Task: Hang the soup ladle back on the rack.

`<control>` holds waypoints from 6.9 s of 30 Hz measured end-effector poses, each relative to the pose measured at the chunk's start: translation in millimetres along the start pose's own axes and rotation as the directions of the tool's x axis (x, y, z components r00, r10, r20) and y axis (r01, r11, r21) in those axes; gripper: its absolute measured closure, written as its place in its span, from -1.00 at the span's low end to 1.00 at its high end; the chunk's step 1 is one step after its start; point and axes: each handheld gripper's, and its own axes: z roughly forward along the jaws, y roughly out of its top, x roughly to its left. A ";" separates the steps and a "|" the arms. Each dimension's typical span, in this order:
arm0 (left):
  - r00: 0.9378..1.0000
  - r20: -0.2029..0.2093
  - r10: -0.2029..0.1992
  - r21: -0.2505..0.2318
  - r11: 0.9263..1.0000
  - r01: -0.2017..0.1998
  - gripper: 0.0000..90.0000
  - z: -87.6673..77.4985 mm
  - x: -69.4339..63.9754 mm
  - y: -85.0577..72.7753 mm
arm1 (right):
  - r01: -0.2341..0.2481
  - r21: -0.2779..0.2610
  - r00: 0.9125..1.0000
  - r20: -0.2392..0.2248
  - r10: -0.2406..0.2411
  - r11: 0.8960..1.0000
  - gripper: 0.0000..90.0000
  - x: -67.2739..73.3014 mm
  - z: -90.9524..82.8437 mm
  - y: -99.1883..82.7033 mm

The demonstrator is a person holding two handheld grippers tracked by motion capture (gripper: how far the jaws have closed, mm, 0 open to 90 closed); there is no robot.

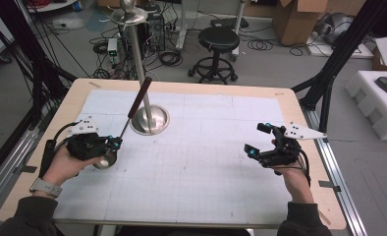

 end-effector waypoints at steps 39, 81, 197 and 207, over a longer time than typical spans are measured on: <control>0.992 -0.086 -0.092 -0.245 0.967 0.068 0.88 -42.4 34.6 46.7 | -0.010 -0.007 1.000 -0.002 0.010 1.000 -1.00 -0.4 -1.4 0.4; 0.991 -0.097 -0.097 -0.190 0.979 0.077 0.88 -28.5 56.6 78.9 | -0.003 -0.009 1.000 -0.006 0.003 1.000 -1.00 1.0 -5.6 1.3; 0.987 -0.131 -0.094 -0.467 0.884 0.022 -0.96 -28.1 -7.1 -14.9 | 0.004 -0.009 0.999 0.040 -0.004 1.000 -1.00 -0.2 -17.1 -1.9; 0.985 -0.160 -0.070 -0.483 0.875 -0.016 -0.96 -33.5 -14.9 -20.5 | 0.004 0.000 0.998 0.056 -0.004 1.000 -1.00 3.0 -21.7 -5.9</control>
